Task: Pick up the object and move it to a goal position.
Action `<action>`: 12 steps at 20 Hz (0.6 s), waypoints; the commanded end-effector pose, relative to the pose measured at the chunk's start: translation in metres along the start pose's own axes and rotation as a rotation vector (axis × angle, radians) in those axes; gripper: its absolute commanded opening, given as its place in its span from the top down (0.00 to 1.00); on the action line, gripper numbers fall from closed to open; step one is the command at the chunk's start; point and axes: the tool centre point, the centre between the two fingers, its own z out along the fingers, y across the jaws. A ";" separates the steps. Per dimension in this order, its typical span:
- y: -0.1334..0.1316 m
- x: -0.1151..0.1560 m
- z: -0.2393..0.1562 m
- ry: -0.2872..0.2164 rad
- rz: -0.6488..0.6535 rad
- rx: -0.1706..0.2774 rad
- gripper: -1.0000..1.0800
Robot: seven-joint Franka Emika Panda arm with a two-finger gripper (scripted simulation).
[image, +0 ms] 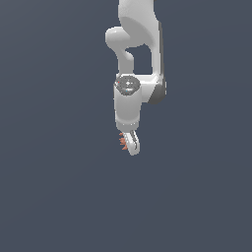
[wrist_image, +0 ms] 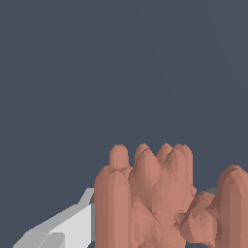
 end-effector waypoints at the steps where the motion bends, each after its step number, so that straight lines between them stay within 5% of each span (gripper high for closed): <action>1: 0.000 -0.026 -0.019 0.000 -0.001 0.001 1.00; 12: -0.004 -0.119 -0.089 0.002 0.000 0.000 1.00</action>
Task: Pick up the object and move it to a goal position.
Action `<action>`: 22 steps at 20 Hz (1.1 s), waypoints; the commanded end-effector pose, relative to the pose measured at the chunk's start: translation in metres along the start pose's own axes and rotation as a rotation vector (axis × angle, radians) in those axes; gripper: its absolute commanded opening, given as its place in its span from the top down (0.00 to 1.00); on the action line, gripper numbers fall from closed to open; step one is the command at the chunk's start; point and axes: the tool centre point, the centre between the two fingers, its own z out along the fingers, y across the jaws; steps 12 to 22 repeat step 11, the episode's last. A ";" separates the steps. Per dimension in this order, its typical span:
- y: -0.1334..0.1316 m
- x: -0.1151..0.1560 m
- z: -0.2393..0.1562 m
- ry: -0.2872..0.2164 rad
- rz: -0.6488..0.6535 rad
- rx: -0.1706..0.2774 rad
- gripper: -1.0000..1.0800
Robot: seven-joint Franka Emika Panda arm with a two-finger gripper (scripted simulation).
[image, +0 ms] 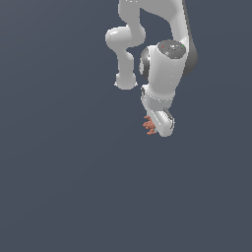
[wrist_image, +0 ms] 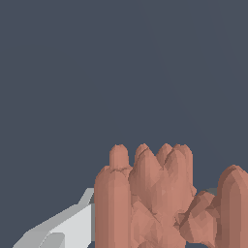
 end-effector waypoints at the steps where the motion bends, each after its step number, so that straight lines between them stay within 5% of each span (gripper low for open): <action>1: 0.000 -0.016 -0.012 0.001 0.002 -0.001 1.00; 8: -0.003 -0.041 -0.031 0.001 0.001 -0.001 1.00; 22: -0.004 -0.043 -0.032 0.000 0.001 -0.001 1.00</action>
